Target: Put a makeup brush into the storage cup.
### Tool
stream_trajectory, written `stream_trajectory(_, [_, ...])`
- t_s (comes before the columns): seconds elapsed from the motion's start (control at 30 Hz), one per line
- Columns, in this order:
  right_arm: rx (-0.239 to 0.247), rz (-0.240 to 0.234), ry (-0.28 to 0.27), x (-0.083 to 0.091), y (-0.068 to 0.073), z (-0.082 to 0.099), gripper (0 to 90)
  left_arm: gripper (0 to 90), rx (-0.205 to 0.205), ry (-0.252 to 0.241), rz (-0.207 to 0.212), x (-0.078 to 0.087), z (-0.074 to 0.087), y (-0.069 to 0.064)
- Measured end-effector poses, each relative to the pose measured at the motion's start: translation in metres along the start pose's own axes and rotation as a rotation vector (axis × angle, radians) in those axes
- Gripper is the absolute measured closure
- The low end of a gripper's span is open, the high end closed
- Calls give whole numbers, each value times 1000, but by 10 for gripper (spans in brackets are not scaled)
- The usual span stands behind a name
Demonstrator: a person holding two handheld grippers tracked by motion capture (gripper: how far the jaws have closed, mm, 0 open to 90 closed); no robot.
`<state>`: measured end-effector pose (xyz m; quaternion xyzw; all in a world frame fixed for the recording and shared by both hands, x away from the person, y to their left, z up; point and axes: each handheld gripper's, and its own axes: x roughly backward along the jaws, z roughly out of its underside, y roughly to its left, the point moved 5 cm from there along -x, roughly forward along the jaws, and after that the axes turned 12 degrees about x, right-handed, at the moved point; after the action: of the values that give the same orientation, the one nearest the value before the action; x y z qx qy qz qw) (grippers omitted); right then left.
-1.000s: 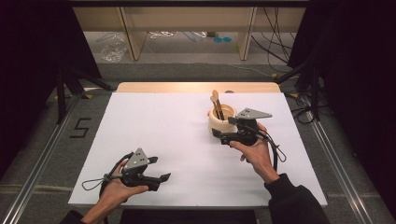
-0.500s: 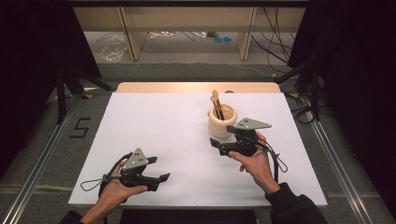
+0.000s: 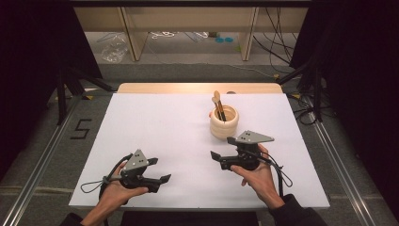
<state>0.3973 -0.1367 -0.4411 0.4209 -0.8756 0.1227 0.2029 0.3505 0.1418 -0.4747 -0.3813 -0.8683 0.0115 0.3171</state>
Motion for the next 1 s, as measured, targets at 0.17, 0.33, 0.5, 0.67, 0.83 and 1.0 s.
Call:
stream_trajectory(0.17, [7,6,9,4,4,7,168,234,-14,-1,-6,0,0,1])
stream_trajectory(0.33, [0,-3,3,8,10,11,166,233,-10,-2,-6,0,0,1])
stream_trajectory(0.5, [-8,-8,20,12,14,18,165,233,9,-8,1,0,0,0])
stream_trajectory(0.67, [-11,-5,18,15,16,22,164,233,12,-3,-6,0,0,0])
stream_trajectory(0.83, [-18,-3,9,17,17,24,164,232,14,-1,-7,0,0,0])
stream_trajectory(1.0, [-12,-6,10,16,17,25,164,231,12,2,-6,-1,0,0])
